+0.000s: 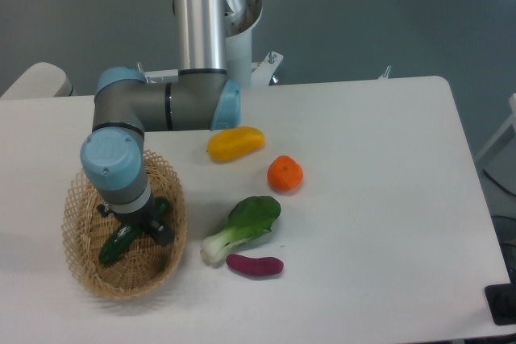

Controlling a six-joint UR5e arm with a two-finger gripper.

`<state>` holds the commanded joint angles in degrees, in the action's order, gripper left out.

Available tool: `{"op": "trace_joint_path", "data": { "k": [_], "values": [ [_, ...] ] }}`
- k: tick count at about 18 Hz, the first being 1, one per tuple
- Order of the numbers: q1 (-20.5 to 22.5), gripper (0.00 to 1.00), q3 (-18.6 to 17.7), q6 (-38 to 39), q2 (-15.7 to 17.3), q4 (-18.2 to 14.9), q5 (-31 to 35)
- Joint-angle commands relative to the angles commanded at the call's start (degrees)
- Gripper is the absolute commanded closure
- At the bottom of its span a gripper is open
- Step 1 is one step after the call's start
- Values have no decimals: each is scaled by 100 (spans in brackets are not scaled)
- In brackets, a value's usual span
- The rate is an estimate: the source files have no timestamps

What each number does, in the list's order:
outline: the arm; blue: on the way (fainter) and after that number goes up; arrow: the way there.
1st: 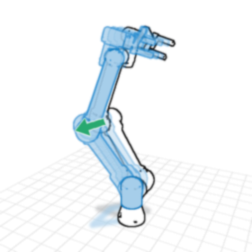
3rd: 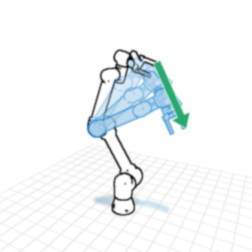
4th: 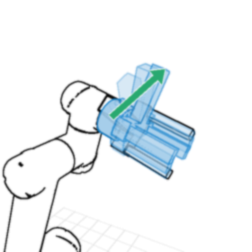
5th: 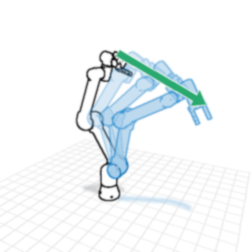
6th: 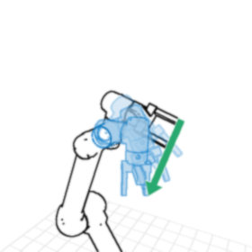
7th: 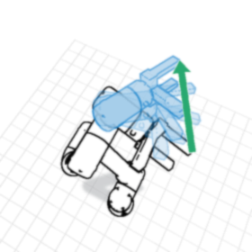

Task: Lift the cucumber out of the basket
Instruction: 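Lower the gripper onto the cucumber and close it around it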

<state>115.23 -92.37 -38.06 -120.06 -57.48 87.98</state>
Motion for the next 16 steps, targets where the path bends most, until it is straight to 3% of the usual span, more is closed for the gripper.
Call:
{"op": "trace_joint_path", "data": {
  "k": [6,9,13,16],
  "values": [
    [-88,4,-52,80,-44,9,97],
    [-123,23,-44,176,-62,9,106],
    [-123,68,-44,185,-53,9,106],
    [-123,82,-44,194,-35,-8,106]
  ]
}}
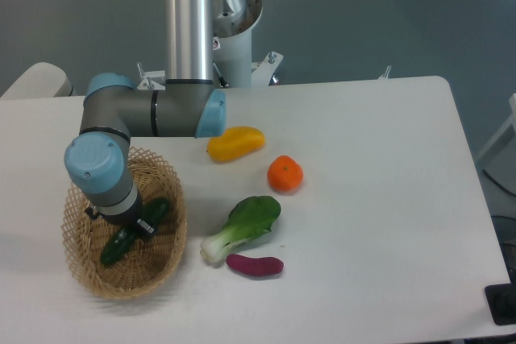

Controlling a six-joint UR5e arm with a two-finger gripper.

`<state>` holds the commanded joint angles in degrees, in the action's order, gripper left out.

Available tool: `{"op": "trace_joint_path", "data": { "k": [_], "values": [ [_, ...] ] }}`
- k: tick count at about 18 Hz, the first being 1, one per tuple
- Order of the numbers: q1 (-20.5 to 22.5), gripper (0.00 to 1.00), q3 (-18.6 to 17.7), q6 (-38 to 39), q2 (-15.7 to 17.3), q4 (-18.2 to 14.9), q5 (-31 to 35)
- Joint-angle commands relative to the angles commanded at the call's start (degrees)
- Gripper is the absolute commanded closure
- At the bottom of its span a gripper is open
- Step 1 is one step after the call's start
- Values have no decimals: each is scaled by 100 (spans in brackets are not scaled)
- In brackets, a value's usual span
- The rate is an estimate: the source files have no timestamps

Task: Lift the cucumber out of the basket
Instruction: 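Lower the gripper onto the cucumber and close it around it, then lift the cucumber up out of the basket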

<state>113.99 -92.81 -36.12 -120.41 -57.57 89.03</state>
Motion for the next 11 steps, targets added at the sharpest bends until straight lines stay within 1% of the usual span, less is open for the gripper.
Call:
{"op": "trace_joint_path", "data": {
  "k": [1,3,6,9,11],
  "values": [
    [0,84,0,0,9,0,0],
    [0,90,26,0,52,-18,-35],
    [9,90,105,-35,175,-61,-79],
    [149,90,123,-88,316,-97,-70],
    [307,90,219,-131,378,-315,-70]
  ]
}}
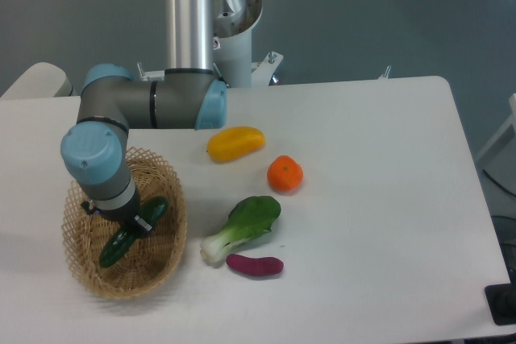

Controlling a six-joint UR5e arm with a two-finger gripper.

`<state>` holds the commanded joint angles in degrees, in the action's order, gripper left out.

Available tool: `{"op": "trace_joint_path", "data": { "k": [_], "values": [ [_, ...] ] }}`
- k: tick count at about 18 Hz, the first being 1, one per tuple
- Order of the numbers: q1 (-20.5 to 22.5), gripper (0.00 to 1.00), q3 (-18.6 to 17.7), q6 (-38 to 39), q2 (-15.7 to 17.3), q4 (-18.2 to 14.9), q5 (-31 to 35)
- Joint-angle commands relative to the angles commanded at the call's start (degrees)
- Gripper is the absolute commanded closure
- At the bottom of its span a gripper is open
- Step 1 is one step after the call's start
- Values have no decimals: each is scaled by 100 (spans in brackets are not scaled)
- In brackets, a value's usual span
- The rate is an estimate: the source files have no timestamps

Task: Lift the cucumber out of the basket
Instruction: 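Lift the cucumber up out of the basket, then carry the held cucumber away from the basket past the bok choy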

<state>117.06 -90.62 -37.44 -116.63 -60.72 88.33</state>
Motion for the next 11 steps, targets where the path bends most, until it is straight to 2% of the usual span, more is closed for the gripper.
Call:
{"op": "trace_joint_path", "data": {
  "k": [5,7,11],
  "values": [
    [527,90,615,-685,-9,-967,-52],
    [791,90,852,-957,-35,-1082,-219],
    [1379,90,1108,-1817,-131,-1082,-316]
  ]
}}
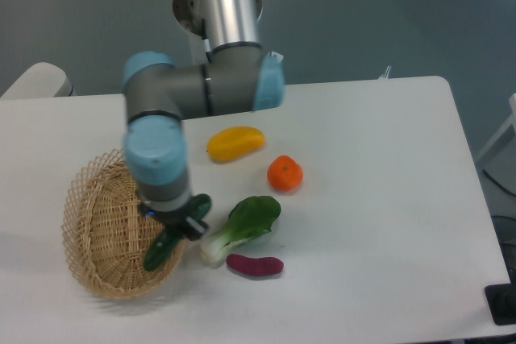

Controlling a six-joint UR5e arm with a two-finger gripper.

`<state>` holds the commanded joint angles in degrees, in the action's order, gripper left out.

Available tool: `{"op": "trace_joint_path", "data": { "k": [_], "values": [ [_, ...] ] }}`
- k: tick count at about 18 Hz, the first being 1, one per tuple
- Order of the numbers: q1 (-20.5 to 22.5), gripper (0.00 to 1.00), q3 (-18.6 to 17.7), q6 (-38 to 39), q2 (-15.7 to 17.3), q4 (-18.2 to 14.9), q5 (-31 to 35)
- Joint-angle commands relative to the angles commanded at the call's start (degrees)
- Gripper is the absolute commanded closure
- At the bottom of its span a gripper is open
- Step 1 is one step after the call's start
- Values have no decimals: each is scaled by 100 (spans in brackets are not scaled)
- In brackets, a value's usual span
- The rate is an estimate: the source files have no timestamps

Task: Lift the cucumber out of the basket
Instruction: 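Carry the held cucumber away from the basket past the bok choy, then hold the cucumber raised beside the purple sweet potato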

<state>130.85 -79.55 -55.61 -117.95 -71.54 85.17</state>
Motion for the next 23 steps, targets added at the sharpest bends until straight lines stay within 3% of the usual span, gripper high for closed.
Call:
{"op": "trace_joint_path", "data": {
  "k": [6,13,16,23],
  "values": [
    [642,90,527,-1267,-491,-26,53],
    [942,89,1177,-2269,-1186,-9,351],
    [968,89,1257,-2699,-1283,-9,492],
    [995,89,1433,-2815,-1389,-9,492]
  ]
}}
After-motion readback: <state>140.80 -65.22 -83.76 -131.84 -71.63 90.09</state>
